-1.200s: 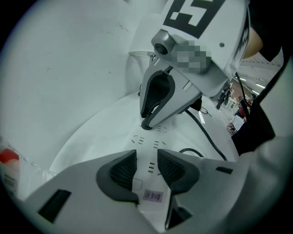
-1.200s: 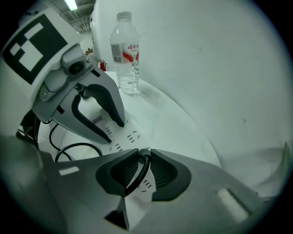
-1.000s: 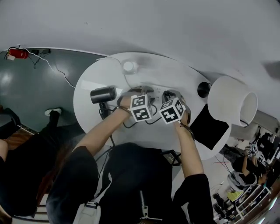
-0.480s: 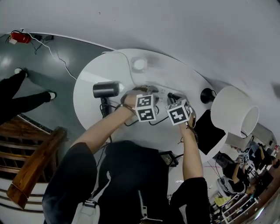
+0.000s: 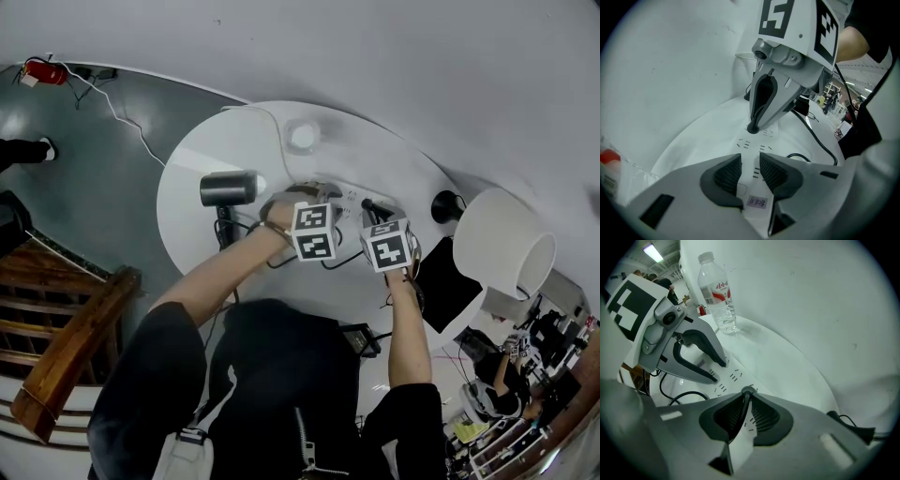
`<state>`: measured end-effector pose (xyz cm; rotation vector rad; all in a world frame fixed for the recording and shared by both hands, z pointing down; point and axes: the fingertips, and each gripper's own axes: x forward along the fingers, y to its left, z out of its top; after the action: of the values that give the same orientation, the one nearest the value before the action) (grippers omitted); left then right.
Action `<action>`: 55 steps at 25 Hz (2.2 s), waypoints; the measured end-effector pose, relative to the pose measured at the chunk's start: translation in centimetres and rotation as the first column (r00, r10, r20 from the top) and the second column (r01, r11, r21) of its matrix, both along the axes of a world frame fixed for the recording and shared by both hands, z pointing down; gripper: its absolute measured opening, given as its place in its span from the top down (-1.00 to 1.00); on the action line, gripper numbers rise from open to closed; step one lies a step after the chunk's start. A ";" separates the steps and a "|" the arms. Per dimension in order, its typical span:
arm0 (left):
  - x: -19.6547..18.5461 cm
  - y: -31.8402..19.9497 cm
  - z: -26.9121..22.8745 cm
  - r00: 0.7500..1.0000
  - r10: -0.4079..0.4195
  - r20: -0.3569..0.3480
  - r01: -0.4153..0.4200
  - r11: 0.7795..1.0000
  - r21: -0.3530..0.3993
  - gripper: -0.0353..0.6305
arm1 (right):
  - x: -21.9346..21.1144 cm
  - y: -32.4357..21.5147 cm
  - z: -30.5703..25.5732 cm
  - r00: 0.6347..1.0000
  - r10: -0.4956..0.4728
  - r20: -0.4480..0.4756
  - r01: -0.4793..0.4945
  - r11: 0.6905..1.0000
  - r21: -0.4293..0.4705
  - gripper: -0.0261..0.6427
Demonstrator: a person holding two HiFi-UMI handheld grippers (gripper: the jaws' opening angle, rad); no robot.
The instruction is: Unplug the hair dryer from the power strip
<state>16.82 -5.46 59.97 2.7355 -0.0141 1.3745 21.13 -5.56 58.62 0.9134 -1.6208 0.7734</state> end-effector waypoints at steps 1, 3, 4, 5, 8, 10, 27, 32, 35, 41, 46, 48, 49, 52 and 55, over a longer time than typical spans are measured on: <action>0.0 0.0 0.0 1.000 0.000 -0.001 0.000 1.000 0.000 0.51 | -0.1 -0.2 0.0 1.000 -0.006 0.003 0.006 1.000 0.014 0.73; 0.0 0.0 0.0 1.000 0.001 -0.002 -0.001 1.000 0.000 0.51 | -0.2 -0.3 0.0 1.000 -0.011 0.006 0.010 1.000 0.026 0.74; 0.0 0.1 0.1 1.000 0.004 -0.001 -0.004 1.000 0.001 0.51 | -0.1 0.0 0.0 1.000 0.001 0.004 -0.001 1.000 0.017 0.74; 0.1 0.1 0.1 1.000 0.007 0.002 -0.007 1.000 0.002 0.51 | 0.1 0.2 0.0 1.000 0.014 0.004 -0.014 1.000 0.007 0.74; 0.1 0.3 0.2 1.000 0.018 0.014 -0.018 1.000 0.006 0.51 | 0.1 0.6 0.0 1.000 0.017 0.009 -0.018 1.000 0.003 0.74; 0.2 0.5 0.2 0.999 0.028 0.017 -0.028 1.000 0.010 0.51 | 0.1 0.6 0.1 1.000 -0.012 0.001 0.012 1.000 0.012 0.74; 3.5 1.7 0.2 0.990 0.131 -0.048 -0.128 0.990 0.060 0.34 | 0.5 -0.3 0.7 0.999 -0.044 0.001 0.044 0.999 -0.002 0.67; 3.4 1.4 0.1 0.992 0.113 -0.051 -0.113 0.994 0.011 0.35 | 0.5 -0.4 0.3 0.999 -0.039 0.022 0.039 0.999 -0.006 0.73; 3.4 1.4 0.1 0.992 0.116 -0.052 -0.116 0.993 0.001 0.34 | 0.9 -0.3 0.5 0.999 0.012 0.051 -0.011 1.000 -0.027 0.73; 3.4 1.1 0.0 0.994 0.096 -0.060 -0.097 0.995 -0.005 0.34 | 1.1 -0.6 0.3 0.996 0.057 0.068 -0.055 0.998 -0.030 0.74; 3.4 1.1 0.2 0.993 0.099 -0.058 -0.099 0.995 0.006 0.34 | 0.6 -0.4 0.2 0.997 -0.065 -0.044 0.066 0.998 0.011 0.75; 3.4 1.2 0.2 0.993 0.103 -0.060 -0.102 0.995 0.010 0.34 | 0.6 -0.5 0.2 0.998 -0.056 -0.027 0.056 0.998 0.004 0.75; 3.5 1.2 0.2 0.993 0.102 -0.061 -0.101 0.995 0.013 0.34 | 0.7 -0.7 0.2 1.000 -0.024 0.003 0.024 1.000 -0.002 0.75; 3.6 1.1 0.1 0.994 0.088 -0.066 -0.087 0.996 0.014 0.35 | 1.1 -1.1 0.1 0.994 0.075 0.075 -0.073 0.997 -0.022 0.75; 3.7 0.9 0.0 0.994 0.085 -0.067 -0.084 0.996 0.017 0.35 | 1.0 -0.9 -0.2 0.998 0.054 0.036 -0.054 0.998 -0.013 0.77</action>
<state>20.48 -4.54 59.96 2.8233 0.0981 1.3056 22.15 -6.44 58.39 0.9430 -1.6268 0.8404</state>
